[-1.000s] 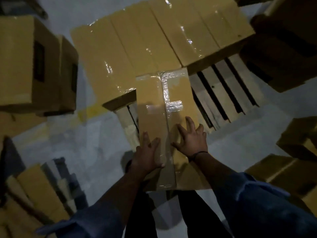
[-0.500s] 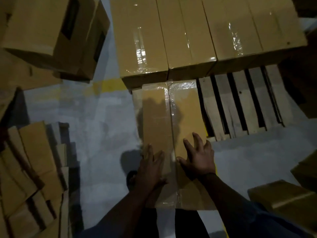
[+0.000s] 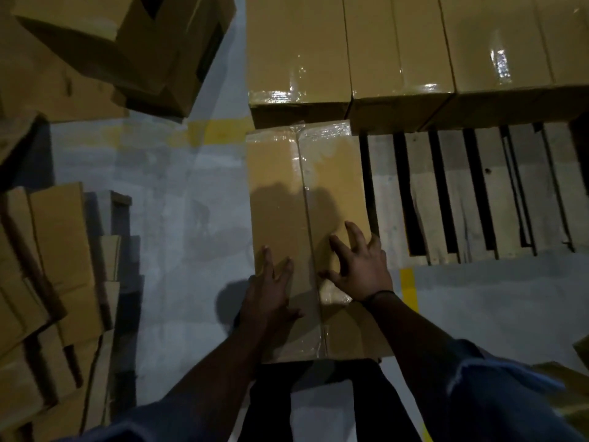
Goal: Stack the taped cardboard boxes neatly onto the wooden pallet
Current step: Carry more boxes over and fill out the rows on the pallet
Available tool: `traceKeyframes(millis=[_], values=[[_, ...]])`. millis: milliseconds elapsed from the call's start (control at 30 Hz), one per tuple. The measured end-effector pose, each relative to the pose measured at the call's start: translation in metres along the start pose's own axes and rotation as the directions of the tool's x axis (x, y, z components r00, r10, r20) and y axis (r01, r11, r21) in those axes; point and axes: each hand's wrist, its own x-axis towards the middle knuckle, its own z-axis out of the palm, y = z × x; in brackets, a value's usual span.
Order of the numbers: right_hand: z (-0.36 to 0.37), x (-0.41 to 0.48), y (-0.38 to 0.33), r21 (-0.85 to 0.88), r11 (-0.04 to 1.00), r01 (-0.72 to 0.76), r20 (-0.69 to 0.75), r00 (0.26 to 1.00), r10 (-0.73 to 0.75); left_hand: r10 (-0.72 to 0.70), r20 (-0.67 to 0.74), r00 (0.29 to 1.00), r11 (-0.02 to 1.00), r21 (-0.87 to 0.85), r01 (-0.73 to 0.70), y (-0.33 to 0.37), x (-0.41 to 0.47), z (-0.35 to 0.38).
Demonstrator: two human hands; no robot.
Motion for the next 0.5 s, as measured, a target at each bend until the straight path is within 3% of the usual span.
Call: traceKeyframes(millis=[167, 500], values=[[0.01, 0.028, 0.011, 0.063, 0.998, -0.009, -0.014, 1.0, 0.01, -0.02, -0.066, 0.998, 0.994, 0.106, 0.027, 0.001, 0.033, 0.001], [0.005, 0.06, 0.019, 0.107, 0.993, 0.04, 0.043, 0.998, -0.045, -0.034, -0.089, 0.995, 0.992, 0.115, 0.044, -0.004, 0.064, -0.005]])
